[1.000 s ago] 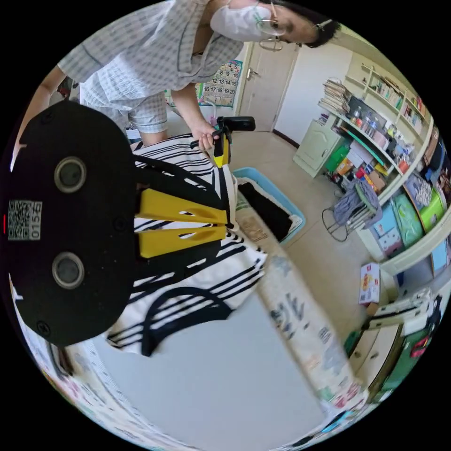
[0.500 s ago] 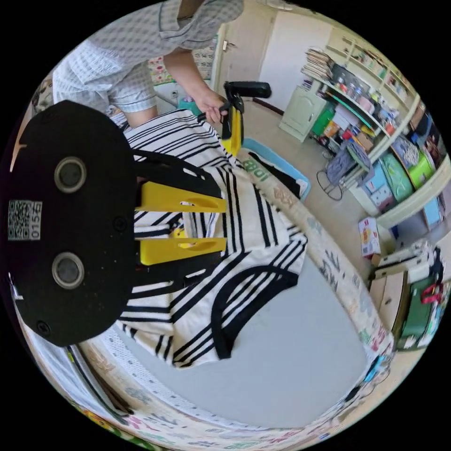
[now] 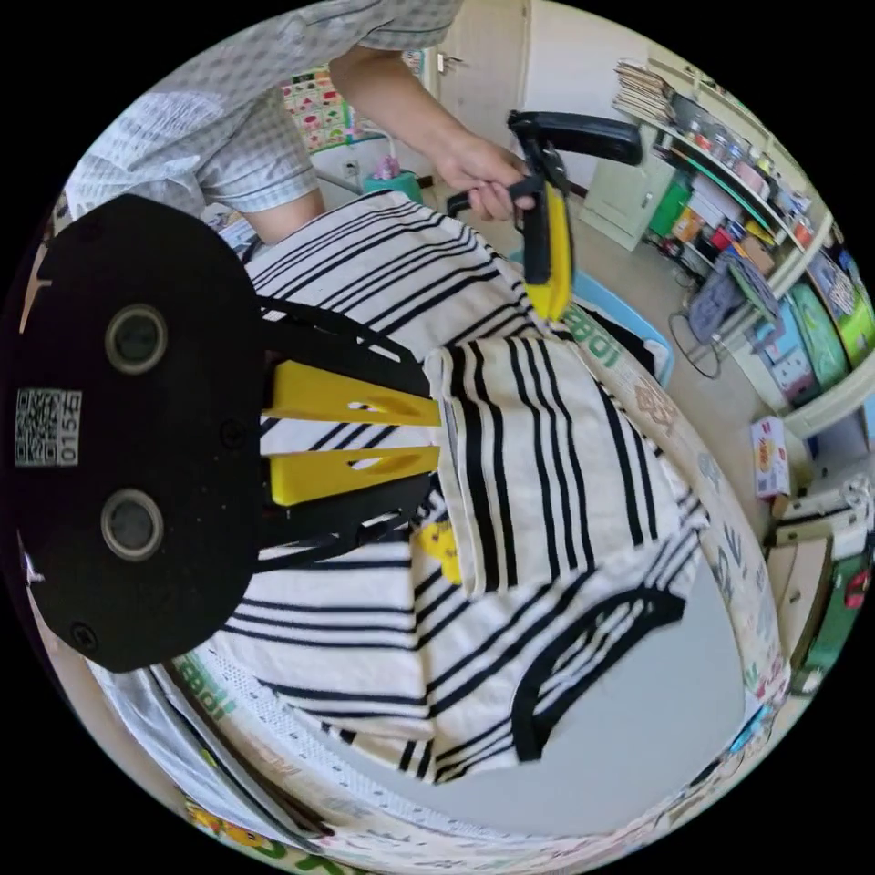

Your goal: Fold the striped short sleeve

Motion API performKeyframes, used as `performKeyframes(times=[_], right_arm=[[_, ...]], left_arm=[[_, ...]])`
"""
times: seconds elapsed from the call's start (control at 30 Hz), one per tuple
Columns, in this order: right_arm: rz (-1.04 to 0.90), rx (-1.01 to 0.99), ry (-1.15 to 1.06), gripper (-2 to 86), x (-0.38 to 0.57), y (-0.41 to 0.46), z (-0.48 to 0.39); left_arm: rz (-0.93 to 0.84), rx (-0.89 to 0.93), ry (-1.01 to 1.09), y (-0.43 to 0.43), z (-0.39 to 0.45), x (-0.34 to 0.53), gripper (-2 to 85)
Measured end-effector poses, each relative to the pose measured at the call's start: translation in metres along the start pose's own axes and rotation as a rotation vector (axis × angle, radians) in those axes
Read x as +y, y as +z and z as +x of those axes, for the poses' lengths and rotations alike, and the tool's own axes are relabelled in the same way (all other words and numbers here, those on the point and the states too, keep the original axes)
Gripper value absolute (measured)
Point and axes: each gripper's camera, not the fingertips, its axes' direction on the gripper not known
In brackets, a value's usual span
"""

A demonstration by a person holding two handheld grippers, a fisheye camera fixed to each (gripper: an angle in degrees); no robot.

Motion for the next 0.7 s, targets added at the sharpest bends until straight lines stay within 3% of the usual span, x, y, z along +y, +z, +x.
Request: performKeyframes(times=[0.2,0.37,0.5,0.6,0.7], right_arm=[[0.031,-0.028,0.139,9.1,0.006,-0.003,0.081],[-0.017,0.044,0.133,1.2,0.029,0.012,0.094],[-0.006,0.045,0.146,0.5,0.053,0.015,0.108],[0.018,0.019,0.202,4.1,0.076,0.003,0.128],[0.12,0.019,0.24,6.7,0.111,-0.034,0.165]], left_arm=[[-0.098,0.017,0.113,0.043,0.057,0.009,8.5],[-0.157,-0.09,0.077,0.069,0.063,0.019,5.3],[-0.178,-0.103,0.096,0.072,0.069,0.022,3.8],[-0.223,-0.079,0.095,0.068,0.071,0.011,4.9],[-0.149,-0.031,0.094,0.044,0.067,-0.015,6.8]])
